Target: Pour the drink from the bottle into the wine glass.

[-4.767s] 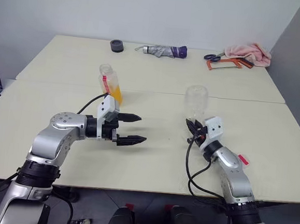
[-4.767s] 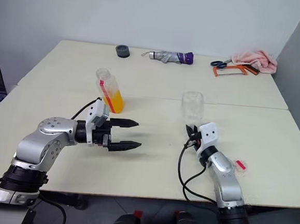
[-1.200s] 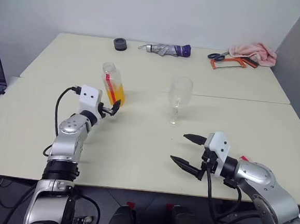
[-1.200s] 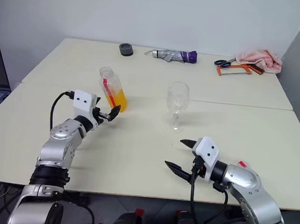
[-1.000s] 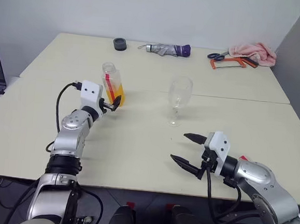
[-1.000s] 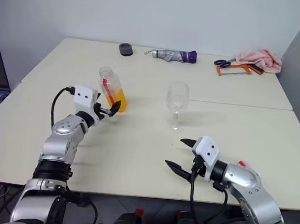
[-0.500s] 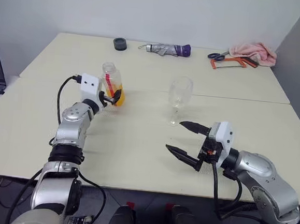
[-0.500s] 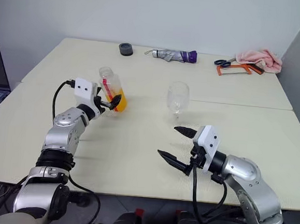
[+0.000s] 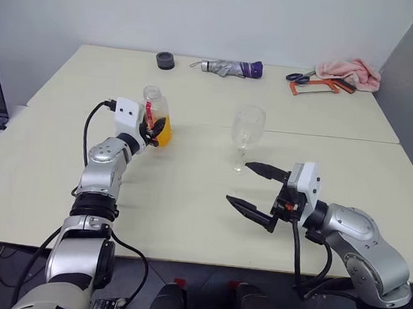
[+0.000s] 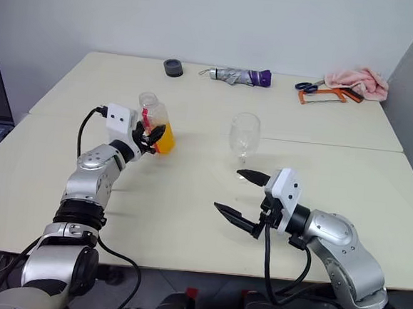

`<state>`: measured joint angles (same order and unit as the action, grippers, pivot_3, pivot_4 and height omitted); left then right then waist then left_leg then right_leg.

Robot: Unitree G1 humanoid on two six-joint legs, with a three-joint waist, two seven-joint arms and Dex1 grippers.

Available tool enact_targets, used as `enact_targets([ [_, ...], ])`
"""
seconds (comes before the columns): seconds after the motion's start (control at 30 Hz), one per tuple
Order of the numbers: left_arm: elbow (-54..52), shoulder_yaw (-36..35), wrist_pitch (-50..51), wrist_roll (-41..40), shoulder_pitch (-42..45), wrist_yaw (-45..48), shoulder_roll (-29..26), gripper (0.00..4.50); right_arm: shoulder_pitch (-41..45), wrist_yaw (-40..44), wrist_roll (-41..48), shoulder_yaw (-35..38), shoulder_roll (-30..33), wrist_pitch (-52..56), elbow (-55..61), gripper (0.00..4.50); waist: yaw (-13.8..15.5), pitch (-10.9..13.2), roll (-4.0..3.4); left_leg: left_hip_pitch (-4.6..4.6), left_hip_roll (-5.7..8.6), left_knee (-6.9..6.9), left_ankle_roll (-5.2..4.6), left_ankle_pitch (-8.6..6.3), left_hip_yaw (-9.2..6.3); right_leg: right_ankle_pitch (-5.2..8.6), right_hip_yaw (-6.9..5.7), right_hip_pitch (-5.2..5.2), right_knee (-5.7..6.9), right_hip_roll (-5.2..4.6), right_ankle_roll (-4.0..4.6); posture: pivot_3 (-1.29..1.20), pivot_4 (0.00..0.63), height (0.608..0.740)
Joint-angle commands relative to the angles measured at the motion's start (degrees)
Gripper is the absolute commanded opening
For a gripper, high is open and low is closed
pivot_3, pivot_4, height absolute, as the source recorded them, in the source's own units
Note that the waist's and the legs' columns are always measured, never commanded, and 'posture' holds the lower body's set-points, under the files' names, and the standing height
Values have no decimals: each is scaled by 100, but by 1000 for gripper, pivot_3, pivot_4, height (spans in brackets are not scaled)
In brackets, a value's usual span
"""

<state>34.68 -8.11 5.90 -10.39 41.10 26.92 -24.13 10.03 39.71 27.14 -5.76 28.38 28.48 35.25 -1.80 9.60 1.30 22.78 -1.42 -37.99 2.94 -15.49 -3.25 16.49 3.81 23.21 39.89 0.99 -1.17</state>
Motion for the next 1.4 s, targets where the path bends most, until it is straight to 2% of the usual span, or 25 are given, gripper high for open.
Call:
enact_targets([
  [0.03,-884,308,36,44,135,289,54,1690,-39,-269,-122,153,13,-94,316,4500,2,2,3,2,-1,-1,0,0,-1,0,-1,0,0,-1,0,0,150,740],
  [0.13,-1326,574,136,128,267,461,86,1690,-79,-558,-158,252,-68,-55,418,4500,19,3,6,8,-3,-2,1,1,-6,0,-3,2,-1,-5,0,0,150,740],
  [0.33,-1488,1171,-562,697,738,838,-24,1690,-138,-1136,-37,603,-271,36,637,4500,14,4,7,7,7,-2,1,1,-3,0,0,2,-1,-4,0,0,150,740],
  [0.5,-1047,1491,-1623,1243,1119,883,-108,1690,-43,-1372,202,909,-326,211,646,4500,-12,4,6,1,2,2,0,0,2,0,7,2,-1,3,0,0,150,740],
  [0.73,171,1834,-3131,2028,1719,583,-185,1690,351,-2076,178,1123,-426,800,459,4500,-3,4,7,4,5,1,-1,0,2,0,7,2,-1,3,0,0,150,740],
  [1.0,1077,2122,-4245,2902,2219,-176,-209,1690,430,-2077,59,974,-435,717,427,4500,2,5,7,12,9,2,-2,-1,1,0,4,6,-8,0,0,0,150,740],
  [1.27,1605,2349,-4824,3508,2542,-787,-282,1689,114,-1578,287,981,-359,385,565,4500,-2,5,8,13,10,3,-3,-1,1,0,3,6,-8,0,0,0,150,740],
  [1.4,1854,2498,-5043,3865,2743,-1145,-360,1689,-13,-1457,554,1216,-242,498,655,4500,-2,6,9,12,10,3,-3,-1,1,0,3,6,-6,0,0,0,150,740],
])
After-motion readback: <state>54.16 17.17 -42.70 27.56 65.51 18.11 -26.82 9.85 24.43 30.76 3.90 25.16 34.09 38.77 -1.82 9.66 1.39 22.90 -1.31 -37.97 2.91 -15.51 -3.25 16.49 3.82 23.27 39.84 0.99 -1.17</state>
